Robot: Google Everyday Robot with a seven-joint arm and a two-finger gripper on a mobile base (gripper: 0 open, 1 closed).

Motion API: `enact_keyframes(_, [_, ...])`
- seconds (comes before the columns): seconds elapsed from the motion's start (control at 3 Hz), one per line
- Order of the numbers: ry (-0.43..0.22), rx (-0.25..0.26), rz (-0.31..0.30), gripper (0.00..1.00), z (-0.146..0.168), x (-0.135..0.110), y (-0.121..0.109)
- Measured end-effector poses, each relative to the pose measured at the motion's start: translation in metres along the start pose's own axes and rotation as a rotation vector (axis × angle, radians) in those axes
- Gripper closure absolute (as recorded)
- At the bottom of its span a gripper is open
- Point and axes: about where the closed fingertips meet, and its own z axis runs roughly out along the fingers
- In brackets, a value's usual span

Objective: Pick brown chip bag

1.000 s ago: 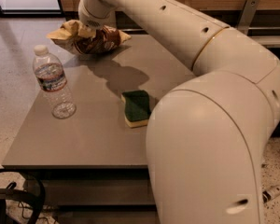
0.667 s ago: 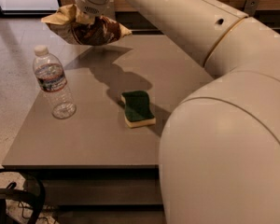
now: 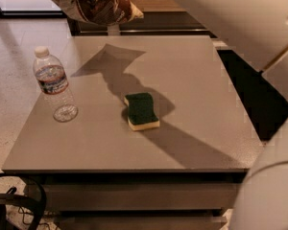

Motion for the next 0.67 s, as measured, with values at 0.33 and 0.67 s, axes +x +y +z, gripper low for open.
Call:
enact_keyframes(0.33, [-0.008, 0.103, 0.014, 1.0, -0.044, 0.005, -0.016])
enact_keyframes(0.67, [-0.036, 0.194, 0.054, 1.0, -0.085, 0.023, -0.026])
